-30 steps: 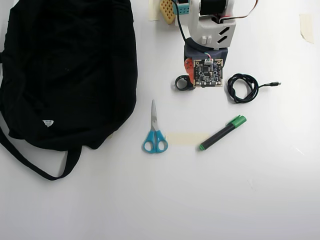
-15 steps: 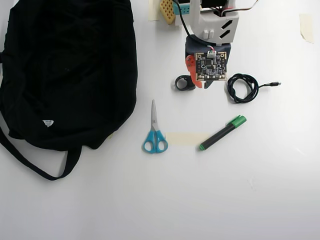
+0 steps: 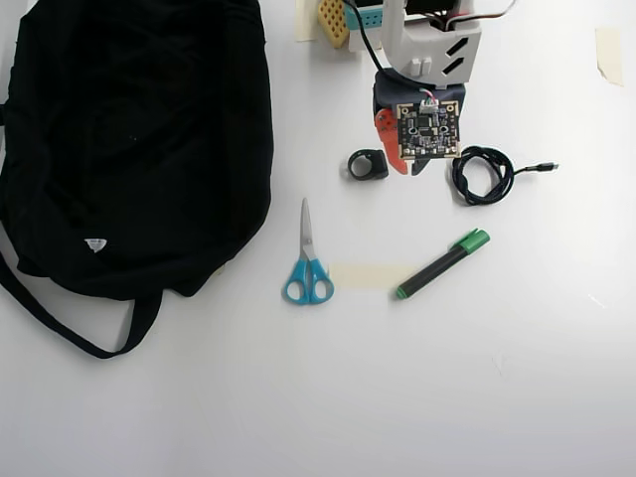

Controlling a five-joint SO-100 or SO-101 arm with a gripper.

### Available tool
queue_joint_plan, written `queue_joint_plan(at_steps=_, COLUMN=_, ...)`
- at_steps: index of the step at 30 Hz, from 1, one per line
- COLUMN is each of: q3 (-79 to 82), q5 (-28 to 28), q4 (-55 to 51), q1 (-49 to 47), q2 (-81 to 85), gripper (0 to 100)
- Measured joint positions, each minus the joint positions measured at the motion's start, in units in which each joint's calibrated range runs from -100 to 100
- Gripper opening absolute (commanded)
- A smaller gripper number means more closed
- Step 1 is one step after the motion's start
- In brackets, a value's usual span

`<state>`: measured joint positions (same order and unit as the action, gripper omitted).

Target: Put the green marker into the black bag

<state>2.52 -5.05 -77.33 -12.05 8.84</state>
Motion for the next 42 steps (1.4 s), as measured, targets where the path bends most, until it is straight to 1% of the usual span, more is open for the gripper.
queue_joint_plan(at_steps=8, q3=0.00, q5=-0.54, q4=0.00, q1=-2.42, q2=0.00, gripper=2)
queue_joint_plan(at_steps=13, q3=0.00, q5=-5.03, q4=-0.52, q1=-2.42, q2=0.00, gripper=2)
queue_joint_plan(at_steps=19, q3=0.00, q5=-6.74, q4=-3.35, q1=-4.48, q2=0.00, gripper=2)
queue_joint_plan(at_steps=22, q3=-0.08, q5=-10.50, q4=-3.35, q1=-5.29, q2=0.00, gripper=2)
queue_joint_plan(at_steps=29, q3=-0.08, q5=-13.24, q4=-3.35, q1=-8.52, q2=0.00, gripper=2)
queue_joint_plan(at_steps=38, q3=-0.16, q5=-13.58, q4=-3.35, q1=-10.14, q2=-1.25, gripper=2)
queue_joint_plan(at_steps=42, q3=-0.16, q5=-11.97, q4=-3.35, q1=-11.98, q2=-5.23, gripper=2)
